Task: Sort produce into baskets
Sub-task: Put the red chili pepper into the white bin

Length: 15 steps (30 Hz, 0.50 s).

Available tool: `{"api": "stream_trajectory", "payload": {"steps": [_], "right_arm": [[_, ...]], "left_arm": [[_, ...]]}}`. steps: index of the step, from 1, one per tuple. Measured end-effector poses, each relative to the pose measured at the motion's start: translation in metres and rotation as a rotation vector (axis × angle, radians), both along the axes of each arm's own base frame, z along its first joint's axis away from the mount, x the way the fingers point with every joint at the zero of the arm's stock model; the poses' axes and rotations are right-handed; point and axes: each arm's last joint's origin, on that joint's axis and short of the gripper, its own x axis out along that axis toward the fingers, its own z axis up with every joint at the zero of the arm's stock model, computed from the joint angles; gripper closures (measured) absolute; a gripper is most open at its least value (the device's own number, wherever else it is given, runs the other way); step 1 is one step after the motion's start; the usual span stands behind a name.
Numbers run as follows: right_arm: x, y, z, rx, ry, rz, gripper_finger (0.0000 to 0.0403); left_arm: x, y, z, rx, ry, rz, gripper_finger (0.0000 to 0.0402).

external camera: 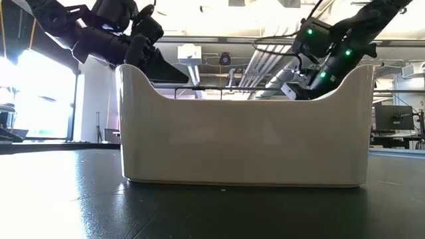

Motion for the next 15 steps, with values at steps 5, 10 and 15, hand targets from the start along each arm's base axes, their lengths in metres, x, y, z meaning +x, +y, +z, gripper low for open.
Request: {"api": "stream_trajectory", "payload": {"steps": [5, 10, 15], "right_arm": [[-0.007, 0.0, -0.003, -0.001, 0.012, -0.129, 0.0215], [-0.011, -0.007, -0.006, 0.029, -0.008, -0.214, 0.0182], [-0.009, -0.014, -0.017, 0.07, 0.029, -0.227, 0.0187]], "left_arm": [[0.0, 0.0, -0.001, -0.003, 0.013, 0.0, 0.0328], [-0.001, 0.0, -0.002, -0.004, 0.017, 0.0, 0.0328], [-0.001, 0.0, -0.002, -0.004, 0.019, 0.0, 0.0328]]}}
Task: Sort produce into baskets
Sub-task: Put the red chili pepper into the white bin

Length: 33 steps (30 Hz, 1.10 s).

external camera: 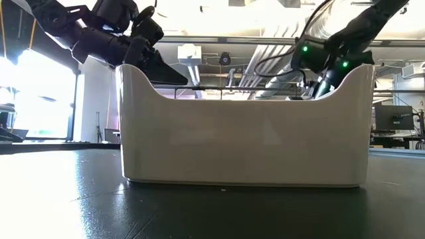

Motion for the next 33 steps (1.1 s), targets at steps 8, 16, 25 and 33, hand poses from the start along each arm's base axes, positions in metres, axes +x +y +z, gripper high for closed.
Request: {"api": "stream_trajectory", "payload": {"steps": [8, 16, 25, 33], "right_arm": [[0.005, -0.012, -0.019, 0.027, 0.055, -0.015, 0.0218], [0.007, -0.021, -0.026, 0.033, 0.058, -0.004, 0.0235], [0.01, -0.024, -0.034, 0.035, 0.08, 0.012, 0.0255], [0.01, -0.026, -0.034, 0.024, 0.089, 0.028, 0.0319]], "left_arm": [[0.0, 0.0, 0.0, -0.001, 0.003, 0.0, 0.0328], [0.0, 0.0, 0.0, -0.001, 0.003, 0.0, 0.0328], [0.0, 0.0, 0.0, -0.001, 0.003, 0.0, 0.0328], [0.0, 0.0, 0.0, -0.001, 0.003, 0.0, 0.0328]]}}
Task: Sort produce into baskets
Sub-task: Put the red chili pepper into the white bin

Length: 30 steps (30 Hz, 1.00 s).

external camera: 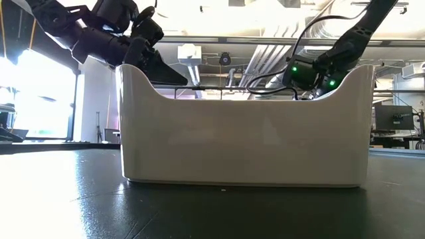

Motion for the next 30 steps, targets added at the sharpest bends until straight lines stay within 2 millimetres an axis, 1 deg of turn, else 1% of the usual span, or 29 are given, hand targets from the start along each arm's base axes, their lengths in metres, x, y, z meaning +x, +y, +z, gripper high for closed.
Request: {"api": "stream_trajectory", "payload": {"steps": [6, 8, 10, 15, 20, 24, 27, 30], "right_arm": [[0.0, -0.001, 0.0, -0.01, 0.03, 0.035, 0.0364], [0.001, -0.001, 0.001, -0.011, 0.039, 0.056, 0.0373], [0.006, -0.001, 0.007, -0.016, 0.032, 0.088, 0.0379], [0.025, -0.001, 0.035, -0.068, -0.035, 0.196, 0.0382], [0.053, 0.001, 0.068, -0.192, -0.108, 0.357, 0.0382], [0.068, -0.006, 0.092, -0.271, -0.187, 0.445, 0.0382], [0.076, -0.015, 0.103, -0.275, -0.221, 0.501, 0.0382], [0.087, -0.026, 0.102, -0.258, -0.213, 0.539, 0.0382]], "left_arm": [[0.0, 0.0, 0.0, 0.007, 0.001, -0.003, 0.0328], [0.0, 0.0, 0.0, 0.008, 0.001, -0.003, 0.0328], [0.0, 0.0, 0.0, 0.008, 0.001, -0.003, 0.0328], [0.0, 0.0, 0.0, 0.01, 0.002, -0.004, 0.0328], [0.0, 0.0, 0.0, 0.016, 0.002, -0.007, 0.0328], [0.0, 0.0, 0.0, 0.016, 0.003, -0.007, 0.0328], [0.0, 0.0, 0.0, 0.015, 0.003, -0.007, 0.0328], [0.0, 0.0, 0.0, 0.017, 0.004, -0.007, 0.0328]]}}
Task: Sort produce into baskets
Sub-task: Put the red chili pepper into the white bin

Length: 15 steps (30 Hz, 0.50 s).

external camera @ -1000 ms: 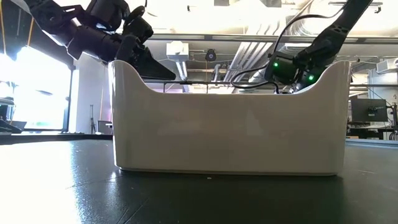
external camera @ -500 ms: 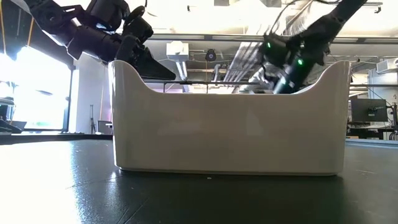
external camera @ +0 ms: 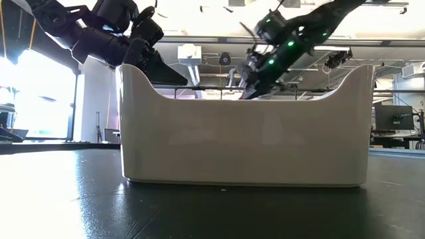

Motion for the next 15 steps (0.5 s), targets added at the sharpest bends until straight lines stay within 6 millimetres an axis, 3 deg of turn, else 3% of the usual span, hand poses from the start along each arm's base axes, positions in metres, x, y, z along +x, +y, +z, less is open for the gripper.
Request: {"api": "stream_trajectory", "payload": {"steps": [9, 15], "right_arm": [[0.049, -0.031, -0.011, 0.047, 0.147, 0.089, 0.0379], [0.064, -0.039, -0.023, 0.072, 0.213, 0.096, 0.0341]], "left_arm": [[0.0, 0.0, 0.0, 0.001, 0.0, 0.0, 0.0328], [0.0, 0.0, 0.0, 0.001, 0.0, -0.001, 0.0328]]}}
